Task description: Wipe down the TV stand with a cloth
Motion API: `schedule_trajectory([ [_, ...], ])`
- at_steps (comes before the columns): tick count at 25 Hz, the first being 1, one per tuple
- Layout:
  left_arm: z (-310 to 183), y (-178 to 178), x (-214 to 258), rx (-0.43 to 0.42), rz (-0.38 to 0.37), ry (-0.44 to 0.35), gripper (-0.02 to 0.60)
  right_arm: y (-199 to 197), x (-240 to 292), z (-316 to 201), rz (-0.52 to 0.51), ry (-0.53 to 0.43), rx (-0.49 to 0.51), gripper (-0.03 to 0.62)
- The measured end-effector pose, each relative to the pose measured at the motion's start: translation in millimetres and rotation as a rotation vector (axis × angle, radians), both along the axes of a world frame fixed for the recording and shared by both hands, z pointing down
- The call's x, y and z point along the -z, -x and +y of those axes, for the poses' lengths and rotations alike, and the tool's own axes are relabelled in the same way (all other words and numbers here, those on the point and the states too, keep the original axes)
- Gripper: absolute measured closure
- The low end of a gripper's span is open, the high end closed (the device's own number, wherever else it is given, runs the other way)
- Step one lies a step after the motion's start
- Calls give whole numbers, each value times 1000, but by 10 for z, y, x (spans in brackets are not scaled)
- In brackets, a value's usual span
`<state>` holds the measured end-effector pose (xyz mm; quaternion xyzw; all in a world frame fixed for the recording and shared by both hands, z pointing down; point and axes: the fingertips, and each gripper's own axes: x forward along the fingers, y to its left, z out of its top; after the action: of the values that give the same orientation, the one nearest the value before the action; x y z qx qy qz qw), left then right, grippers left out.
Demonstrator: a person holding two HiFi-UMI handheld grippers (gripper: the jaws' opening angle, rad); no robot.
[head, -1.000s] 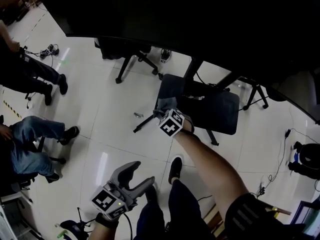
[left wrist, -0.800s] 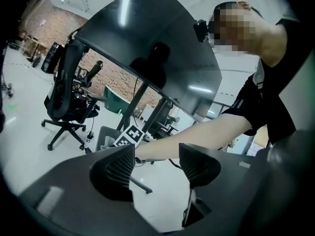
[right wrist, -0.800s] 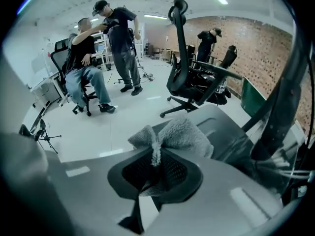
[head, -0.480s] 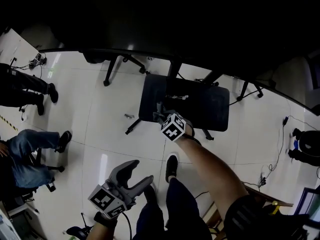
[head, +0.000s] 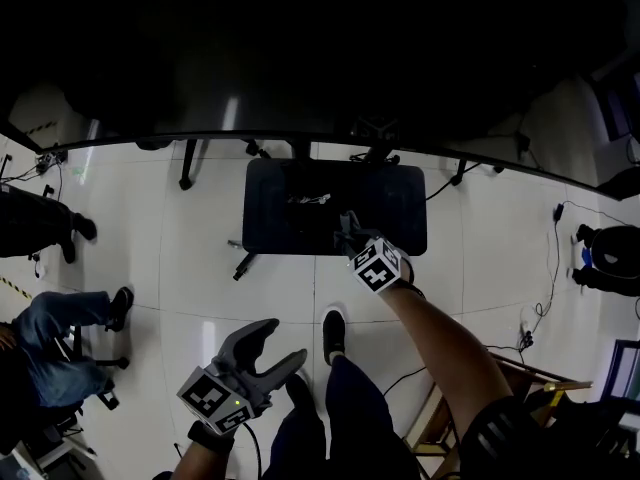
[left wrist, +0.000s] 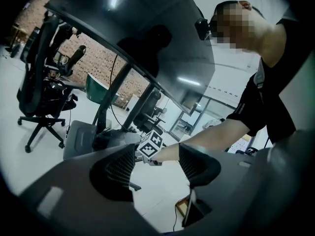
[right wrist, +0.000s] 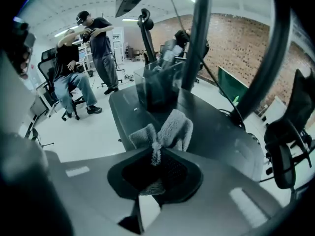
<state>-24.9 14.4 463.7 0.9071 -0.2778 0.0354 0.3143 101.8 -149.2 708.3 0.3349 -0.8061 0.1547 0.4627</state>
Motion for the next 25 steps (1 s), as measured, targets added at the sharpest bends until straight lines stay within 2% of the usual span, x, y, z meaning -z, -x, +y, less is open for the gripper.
schedule_trajectory([
  [4,-45,-201,12,-44,2,0,276,-636,36,15,2,15,-130,557],
  [8,-114,-335,9,-81,3,1,275,-1158,63,48,28,18,-218,557],
  [17,-287,-523,11,-122,3,-14,275,-1914,93,83,98,42,-343,557],
  [19,-298,-535,8,-125,5,-14,276,-1940,132,49,95,32,-343,557],
  [21,-319,-528,10,-123,5,-8,275,-1786,267,-75,43,-7,-320,557],
  [25,-358,-475,13,-110,2,-13,275,-1094,517,-392,-82,-58,-233,557],
])
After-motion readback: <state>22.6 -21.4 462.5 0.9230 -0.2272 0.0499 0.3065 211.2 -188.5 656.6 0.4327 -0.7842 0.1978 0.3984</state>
